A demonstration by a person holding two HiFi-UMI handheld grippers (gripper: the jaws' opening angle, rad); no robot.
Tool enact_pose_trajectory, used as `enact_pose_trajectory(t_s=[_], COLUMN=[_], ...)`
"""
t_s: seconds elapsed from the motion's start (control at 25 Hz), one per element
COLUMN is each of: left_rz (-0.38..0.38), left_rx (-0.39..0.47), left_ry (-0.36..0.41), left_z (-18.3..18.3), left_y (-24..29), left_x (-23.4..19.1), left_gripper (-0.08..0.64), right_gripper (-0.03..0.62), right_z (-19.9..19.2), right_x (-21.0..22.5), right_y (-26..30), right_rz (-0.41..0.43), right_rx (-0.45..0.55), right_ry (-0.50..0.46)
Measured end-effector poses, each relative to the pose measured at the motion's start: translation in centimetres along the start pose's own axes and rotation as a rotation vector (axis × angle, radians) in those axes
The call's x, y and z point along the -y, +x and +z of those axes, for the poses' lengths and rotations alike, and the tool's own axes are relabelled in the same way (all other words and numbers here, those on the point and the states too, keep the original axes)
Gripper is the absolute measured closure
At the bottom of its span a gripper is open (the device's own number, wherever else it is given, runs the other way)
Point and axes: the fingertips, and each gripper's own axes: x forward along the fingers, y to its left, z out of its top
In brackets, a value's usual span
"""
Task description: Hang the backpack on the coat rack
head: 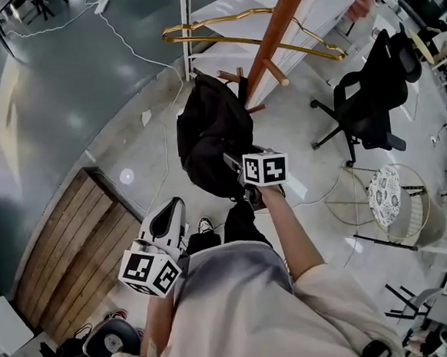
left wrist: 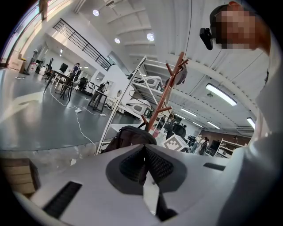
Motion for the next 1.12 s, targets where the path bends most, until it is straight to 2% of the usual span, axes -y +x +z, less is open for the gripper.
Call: enact_pose_trajectory(t_s=[0.4, 0.68, 0.96, 1.12], left_rz=[-0.02, -0.056, -0.07, -0.07], left_rx=[-0.017, -0.031, -0.053, -0.054], left_ry=[0.005, 0.016, 0.013, 0.051], left_z=[-0.4, -0.9, -1.5, -1.8], left_y=[0.2, 0.8, 1.4, 1.7], left_x=[0.8, 2.1, 3.0, 3.6], left_gripper=[0.554, 0.554, 0.554, 0.554], right_gripper=[0.261, 0.321, 0.35, 0.384], right_z=[-0.8, -1.5, -2.1, -2.8], right_x=[-0.1, 0.0, -1.0, -1.2], right_y=[-2.8, -5.3, -8.2, -9.9], right_rz=[0.037, 0.05, 0.102, 0.112], right_rx=[0.023, 0.048, 0.089, 0.107], right_ry=[0.026, 0.046, 0.053, 0.06])
